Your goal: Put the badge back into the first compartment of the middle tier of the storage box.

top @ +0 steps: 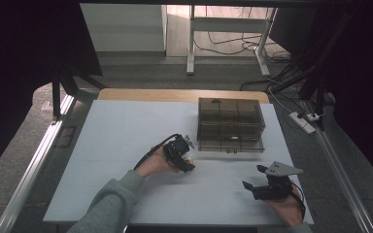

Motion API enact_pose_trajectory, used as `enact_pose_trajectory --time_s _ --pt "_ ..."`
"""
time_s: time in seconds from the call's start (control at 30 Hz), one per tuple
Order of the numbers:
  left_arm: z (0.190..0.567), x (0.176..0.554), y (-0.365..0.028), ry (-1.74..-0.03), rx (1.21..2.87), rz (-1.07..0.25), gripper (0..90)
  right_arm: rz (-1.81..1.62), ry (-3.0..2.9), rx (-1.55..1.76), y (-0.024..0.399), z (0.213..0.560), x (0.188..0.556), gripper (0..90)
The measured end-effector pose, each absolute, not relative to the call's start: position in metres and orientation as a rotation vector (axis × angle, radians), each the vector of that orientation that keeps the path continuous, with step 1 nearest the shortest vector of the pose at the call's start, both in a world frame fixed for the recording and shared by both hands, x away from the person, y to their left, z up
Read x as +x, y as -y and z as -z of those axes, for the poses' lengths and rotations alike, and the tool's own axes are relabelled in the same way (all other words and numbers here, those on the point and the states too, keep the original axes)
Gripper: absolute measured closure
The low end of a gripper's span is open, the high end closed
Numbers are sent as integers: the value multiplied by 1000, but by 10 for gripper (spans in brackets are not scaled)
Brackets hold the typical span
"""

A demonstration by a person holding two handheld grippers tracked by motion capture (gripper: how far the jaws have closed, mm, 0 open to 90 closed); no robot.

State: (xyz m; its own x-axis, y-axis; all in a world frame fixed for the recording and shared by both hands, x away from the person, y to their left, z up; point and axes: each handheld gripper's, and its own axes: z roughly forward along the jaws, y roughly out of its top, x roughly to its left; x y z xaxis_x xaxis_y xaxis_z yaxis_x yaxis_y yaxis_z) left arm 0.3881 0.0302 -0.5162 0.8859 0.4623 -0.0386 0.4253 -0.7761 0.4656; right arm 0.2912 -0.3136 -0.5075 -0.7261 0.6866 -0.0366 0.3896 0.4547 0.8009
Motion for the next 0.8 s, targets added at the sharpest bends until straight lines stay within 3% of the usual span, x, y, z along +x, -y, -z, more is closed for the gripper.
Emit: enact_pose_trajectory --time_s 0.43,0.8 --pt "513 381 -27 -585 2612 -131 467 -1162 -2349 914 314 507 291 153" --pt "513 383 -30 -585 2596 -114 471 -1168 -2353 912 314 507 291 156"
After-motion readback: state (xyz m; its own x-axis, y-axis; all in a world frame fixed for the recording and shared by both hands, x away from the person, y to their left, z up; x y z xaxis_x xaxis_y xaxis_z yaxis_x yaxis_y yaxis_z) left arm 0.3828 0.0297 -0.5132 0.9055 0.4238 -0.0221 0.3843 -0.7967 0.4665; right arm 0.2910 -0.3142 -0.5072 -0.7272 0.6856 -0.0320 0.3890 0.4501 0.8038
